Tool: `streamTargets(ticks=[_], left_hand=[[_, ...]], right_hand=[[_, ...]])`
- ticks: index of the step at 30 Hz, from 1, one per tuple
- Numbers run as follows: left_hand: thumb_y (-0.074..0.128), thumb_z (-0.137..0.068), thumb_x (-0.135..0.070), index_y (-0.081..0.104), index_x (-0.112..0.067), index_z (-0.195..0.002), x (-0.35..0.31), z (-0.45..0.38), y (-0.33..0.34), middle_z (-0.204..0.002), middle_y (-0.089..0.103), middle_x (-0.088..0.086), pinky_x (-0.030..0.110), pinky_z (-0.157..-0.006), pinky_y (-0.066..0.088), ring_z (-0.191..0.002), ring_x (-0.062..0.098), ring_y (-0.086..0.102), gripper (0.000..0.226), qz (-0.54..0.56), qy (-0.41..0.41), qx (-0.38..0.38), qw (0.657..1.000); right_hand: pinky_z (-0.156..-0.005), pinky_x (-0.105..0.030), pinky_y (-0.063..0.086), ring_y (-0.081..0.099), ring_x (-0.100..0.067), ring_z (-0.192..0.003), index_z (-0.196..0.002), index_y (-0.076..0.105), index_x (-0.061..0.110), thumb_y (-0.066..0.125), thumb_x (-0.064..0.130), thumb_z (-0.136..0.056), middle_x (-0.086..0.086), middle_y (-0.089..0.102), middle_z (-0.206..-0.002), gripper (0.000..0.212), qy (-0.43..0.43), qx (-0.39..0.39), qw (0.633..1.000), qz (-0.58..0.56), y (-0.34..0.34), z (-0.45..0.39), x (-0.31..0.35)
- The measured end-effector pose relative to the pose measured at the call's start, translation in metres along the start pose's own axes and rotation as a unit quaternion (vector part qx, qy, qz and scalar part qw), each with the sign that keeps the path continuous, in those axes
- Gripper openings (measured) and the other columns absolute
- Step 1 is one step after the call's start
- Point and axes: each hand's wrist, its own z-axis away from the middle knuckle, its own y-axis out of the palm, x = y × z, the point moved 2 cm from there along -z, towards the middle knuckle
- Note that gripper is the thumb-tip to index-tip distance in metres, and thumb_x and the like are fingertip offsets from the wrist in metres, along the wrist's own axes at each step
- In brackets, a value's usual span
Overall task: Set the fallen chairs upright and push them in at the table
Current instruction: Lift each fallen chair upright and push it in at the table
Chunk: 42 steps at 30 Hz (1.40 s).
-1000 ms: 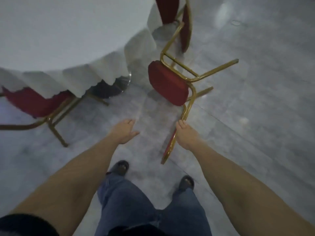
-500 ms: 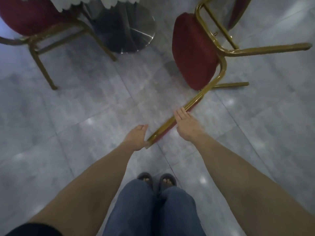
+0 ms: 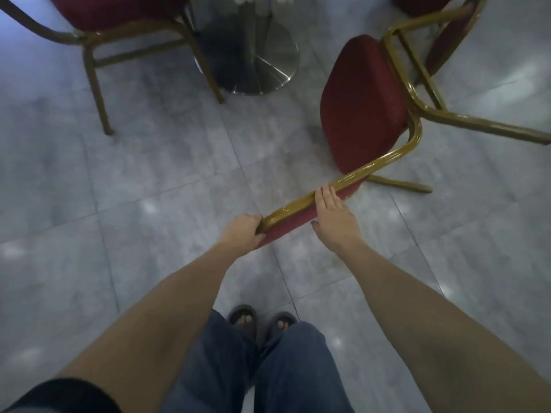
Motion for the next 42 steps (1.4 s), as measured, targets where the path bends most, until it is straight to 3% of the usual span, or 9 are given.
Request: streamTargets(ticks=[7,11,18,21,25,28,32,36,42], left_hand=[[0.061,-0.087,-0.038,0.063,-0.015,-0.109,-0.007,0.085,-0.192,-0.104,0.069,0.012,0.038,-0.08,0.048,-0.099,0.034,0.063,0.032,-0.06,0.021,-0.098,0.993],[0.061,-0.087,-0.042,0.065,-0.02,-0.109,-0.027,0.125,-0.298,-0.1,0.071,0.006,0.038,-0.079,0.05,-0.095,0.03,0.064,0.031,-0.089,0.061,-0.168,0.98],[0.07,-0.082,-0.04,0.068,-0.016,-0.112,-0.073,0.159,-0.413,-0.105,0.07,0.004,0.033,-0.087,0.047,-0.098,0.022,0.062,0.038,-0.012,0.21,-0.281,0.936],[0.066,-0.084,-0.044,0.063,-0.016,-0.121,-0.064,0.155,-0.426,-0.114,0.063,0.006,0.027,-0.089,0.039,-0.106,0.023,0.057,0.047,0.037,0.203,-0.293,0.934],[0.059,-0.09,-0.043,0.053,-0.018,-0.132,-0.045,0.143,-0.424,-0.116,0.057,0.011,0.036,-0.091,0.041,-0.109,0.029,0.053,0.049,0.115,0.133,-0.307,0.935],[0.06,-0.088,-0.044,0.059,-0.015,-0.12,-0.079,0.139,-0.423,-0.108,0.059,0.007,0.027,-0.082,0.036,-0.102,0.023,0.055,0.043,0.106,0.192,-0.271,0.937],[0.063,-0.082,-0.053,0.059,-0.012,-0.102,-0.132,0.141,-0.418,-0.095,0.057,0.002,0.031,-0.076,0.04,-0.09,0.019,0.052,0.046,0.06,0.27,-0.238,0.931],[0.055,-0.076,-0.066,0.058,-0.013,-0.1,-0.172,0.141,-0.402,-0.098,0.057,0.003,0.034,-0.079,0.044,-0.09,0.02,0.052,0.058,-0.029,0.32,-0.205,0.925],[0.06,-0.079,-0.057,0.058,-0.01,-0.103,-0.183,0.155,-0.379,-0.101,0.056,0.005,0.032,-0.08,0.042,-0.089,0.016,0.046,0.052,-0.089,0.362,-0.184,0.91]], right_hand=[[-0.115,-0.035,0.024,0.023,-0.025,-0.145,-0.15,0.024,0.007,0.057,0.034,-0.094,-0.01,0.028,-0.156,0.07,-0.03,-0.05,0.995,-0.084,-0.161,0.025,0.059],[-0.081,-0.038,0.045,0.056,-0.026,-0.108,-0.113,0.058,0.014,0.06,0.036,-0.091,-0.004,0.06,-0.111,0.03,-0.07,-0.115,0.982,-0.134,-0.258,0.034,0.083],[-0.073,-0.039,0.046,0.06,-0.024,-0.096,-0.111,0.058,0.018,0.054,0.038,-0.095,-0.001,0.062,-0.102,0.026,-0.013,-0.2,0.969,-0.148,-0.349,0.078,0.076],[-0.07,-0.038,0.047,0.061,-0.021,-0.087,-0.106,0.058,0.02,0.055,0.038,-0.094,0.003,0.063,-0.094,0.021,0.03,-0.225,0.958,-0.177,-0.358,0.102,0.06],[-0.064,-0.033,0.043,0.057,-0.017,-0.073,-0.107,0.057,0.016,0.054,0.034,-0.096,0.005,0.06,-0.083,0.021,0.1,-0.233,0.944,-0.211,-0.355,0.149,0.031],[-0.06,-0.032,0.039,0.055,-0.02,-0.07,-0.107,0.056,0.013,0.052,0.031,-0.098,0.004,0.057,-0.079,0.021,0.143,-0.229,0.936,-0.225,-0.346,0.184,0.008],[-0.06,-0.032,0.036,0.053,-0.026,-0.069,-0.093,0.049,0.012,0.049,0.026,-0.098,0.0,0.052,-0.077,0.015,0.206,-0.187,0.934,-0.224,-0.321,0.224,-0.01],[-0.063,-0.035,0.045,0.062,-0.027,-0.077,-0.095,0.052,0.014,0.056,0.026,-0.095,-0.002,0.06,-0.081,0.012,0.28,-0.178,0.906,-0.262,-0.28,0.251,-0.014],[-0.067,-0.029,0.04,0.06,-0.022,-0.081,-0.103,0.056,0.016,0.057,0.021,-0.095,0.002,0.058,-0.084,0.009,0.315,-0.181,0.874,-0.321,-0.238,0.273,-0.002]])
